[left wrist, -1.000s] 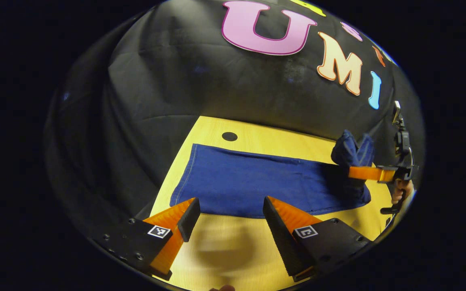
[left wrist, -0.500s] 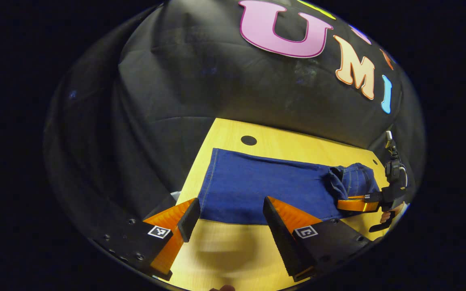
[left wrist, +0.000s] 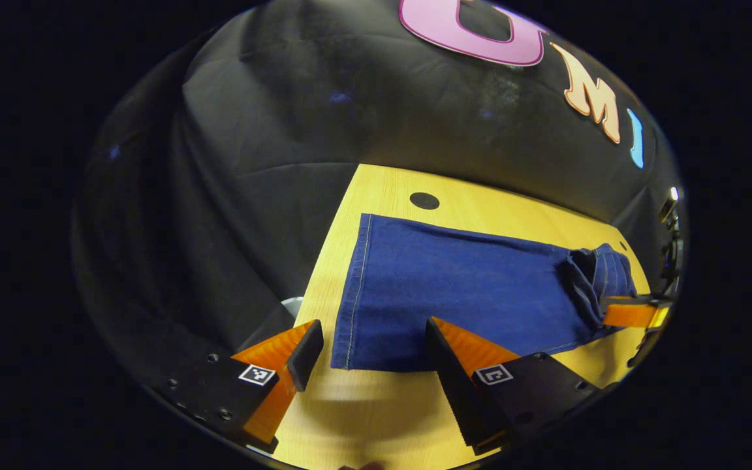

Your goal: Grasp the waist and the cuffs of the jeans and fold them to make the two legs overlap; first hold the waist and fold one-third of the jeans toward the cuffs, then hold the cuffs and fold the remaining one-third in the same direction to finish folding.

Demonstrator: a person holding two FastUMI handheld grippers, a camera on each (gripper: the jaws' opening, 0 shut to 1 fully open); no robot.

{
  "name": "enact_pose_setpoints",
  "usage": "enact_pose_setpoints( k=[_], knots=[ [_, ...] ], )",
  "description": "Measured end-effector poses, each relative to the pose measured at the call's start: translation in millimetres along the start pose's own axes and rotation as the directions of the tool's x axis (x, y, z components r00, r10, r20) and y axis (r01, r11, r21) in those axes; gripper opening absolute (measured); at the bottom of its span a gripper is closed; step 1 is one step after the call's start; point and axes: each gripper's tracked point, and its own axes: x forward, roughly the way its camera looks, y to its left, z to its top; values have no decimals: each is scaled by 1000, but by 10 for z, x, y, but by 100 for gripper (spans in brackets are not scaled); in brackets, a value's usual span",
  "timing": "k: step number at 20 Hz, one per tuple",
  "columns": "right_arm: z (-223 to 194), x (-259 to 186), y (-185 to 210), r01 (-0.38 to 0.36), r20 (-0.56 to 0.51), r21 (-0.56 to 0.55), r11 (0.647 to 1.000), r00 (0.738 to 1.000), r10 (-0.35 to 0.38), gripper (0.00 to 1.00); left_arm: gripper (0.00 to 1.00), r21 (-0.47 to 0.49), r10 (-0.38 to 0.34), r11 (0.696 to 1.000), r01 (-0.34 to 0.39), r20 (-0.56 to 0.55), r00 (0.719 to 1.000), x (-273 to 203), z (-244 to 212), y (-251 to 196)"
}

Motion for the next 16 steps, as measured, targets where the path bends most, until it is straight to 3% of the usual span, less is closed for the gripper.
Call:
enact_pose_setpoints(
  k=[1, 4, 9, 12, 16],
  knots=[
    [173, -122, 47, -3, 53, -22, 1000, 999, 4, 96, 95, 6, -3, 1000, 3, -8, 1000, 17, -15, -20],
    [580, -519, 24, 32, 159, -39, 999, 987, -25, 95, 95, 31, 10, 999, -9, -33, 999, 51, -77, 14],
    [1088, -1402, -384, 141, 306, 73, 987, 939, -157, 98, 95, 7, 6, 1000, -6, -67, 998, 121, -142, 33],
    [1081, -1761, -773, 239, 333, 139, 961, 903, -273, 98, 94, 1, 13, 1000, -13, -61, 998, 101, -114, 54],
    [845, -2058, -1071, 318, 298, 176, 932, 885, -358, 98, 91, 4, 28, 1000, -27, -65, 998, 95, -134, 118]
  ],
)
